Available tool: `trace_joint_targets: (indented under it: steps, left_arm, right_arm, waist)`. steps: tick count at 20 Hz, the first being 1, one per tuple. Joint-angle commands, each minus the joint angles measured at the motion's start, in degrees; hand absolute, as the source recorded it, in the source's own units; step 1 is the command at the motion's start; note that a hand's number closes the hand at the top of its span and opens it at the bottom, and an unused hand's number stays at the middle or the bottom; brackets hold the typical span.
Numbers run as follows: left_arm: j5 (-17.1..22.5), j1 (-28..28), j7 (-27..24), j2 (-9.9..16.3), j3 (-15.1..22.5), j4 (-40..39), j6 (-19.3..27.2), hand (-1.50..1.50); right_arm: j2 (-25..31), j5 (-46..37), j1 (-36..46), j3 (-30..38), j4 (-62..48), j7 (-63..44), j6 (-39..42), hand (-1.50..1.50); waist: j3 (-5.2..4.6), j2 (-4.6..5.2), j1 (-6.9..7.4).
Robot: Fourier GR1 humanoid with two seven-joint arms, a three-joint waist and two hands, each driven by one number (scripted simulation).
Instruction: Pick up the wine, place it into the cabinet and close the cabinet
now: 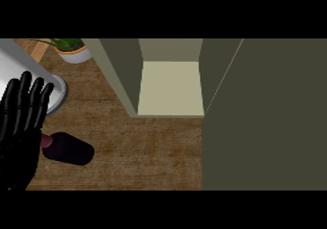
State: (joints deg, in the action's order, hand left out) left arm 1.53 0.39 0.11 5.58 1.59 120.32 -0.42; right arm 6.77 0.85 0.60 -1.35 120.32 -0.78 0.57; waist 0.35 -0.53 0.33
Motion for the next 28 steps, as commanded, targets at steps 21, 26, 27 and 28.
trace_joint_targets:
  steps: [21, 26, 27, 28]
  left_arm:
    - [80.04, 10.23, 26.78, 29.91, -25.15, -5.14, -26.22, -1.5]
    - [85.66, 10.37, 29.97, 32.56, -30.6, -4.36, -23.64, -1.5]
    - [89.9, 12.25, 31.22, 34.36, -33.05, -1.37, -20.48, -1.5]
    - [91.21, 13.51, 32.67, 34.21, -35.19, -5.12, -25.69, -1.5]
  right_arm:
    - [1.17, 10.29, -19.95, -13.15, 30.31, -21.1, 3.39, -1.5]
    - [0.79, 8.96, -17.48, -15.32, 31.97, -24.73, 1.12, -1.5]
    - [0.84, 8.36, -24.07, -17.76, 33.18, -20.68, 2.74, -1.5]
    - [1.76, 9.95, -21.3, -14.96, 31.12, -20.32, 3.46, -1.5]
  waist:
    - [-0.39, 0.08, -0.19]
    - [-0.39, 0.27, -0.19]
    - [-0.33, -0.11, -0.36]
    - [-0.37, 0.14, -0.06]
